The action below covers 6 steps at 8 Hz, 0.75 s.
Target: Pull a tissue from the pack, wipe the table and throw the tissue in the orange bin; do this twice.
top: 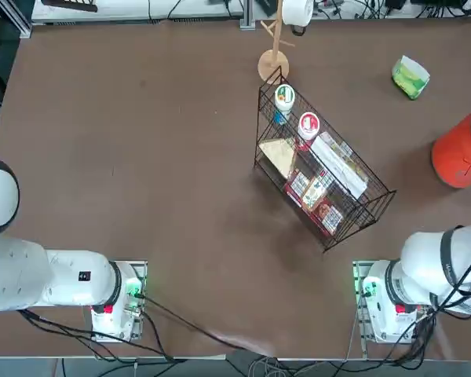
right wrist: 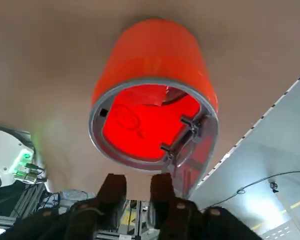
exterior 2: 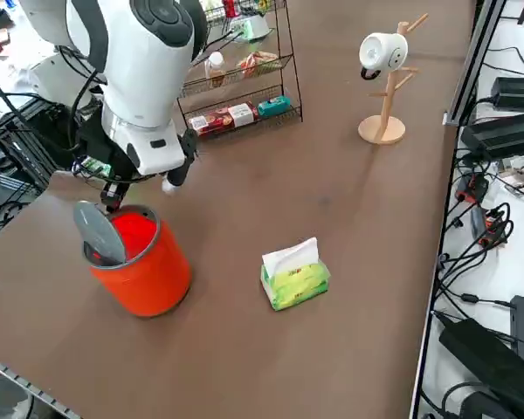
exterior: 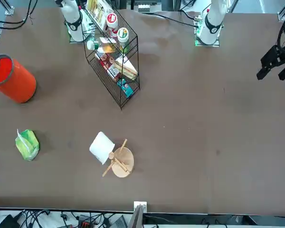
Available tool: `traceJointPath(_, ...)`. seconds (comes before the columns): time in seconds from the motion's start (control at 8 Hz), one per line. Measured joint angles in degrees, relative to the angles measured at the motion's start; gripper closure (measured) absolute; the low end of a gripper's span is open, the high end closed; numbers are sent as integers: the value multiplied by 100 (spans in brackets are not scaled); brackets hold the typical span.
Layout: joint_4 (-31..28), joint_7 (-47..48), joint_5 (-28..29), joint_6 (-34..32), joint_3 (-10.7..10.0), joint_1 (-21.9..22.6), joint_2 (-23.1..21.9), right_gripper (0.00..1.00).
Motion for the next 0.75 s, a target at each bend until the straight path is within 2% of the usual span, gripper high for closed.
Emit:
traceJointPath(0.25, 96, 3, 3, 14, 67, 32, -6, 25)
traceJointPath(0.38, 258, 4, 45, 22, 103, 112, -12, 4)
traceJointPath(0.75, 564, 220, 466, 392, 159, 569, 15, 0)
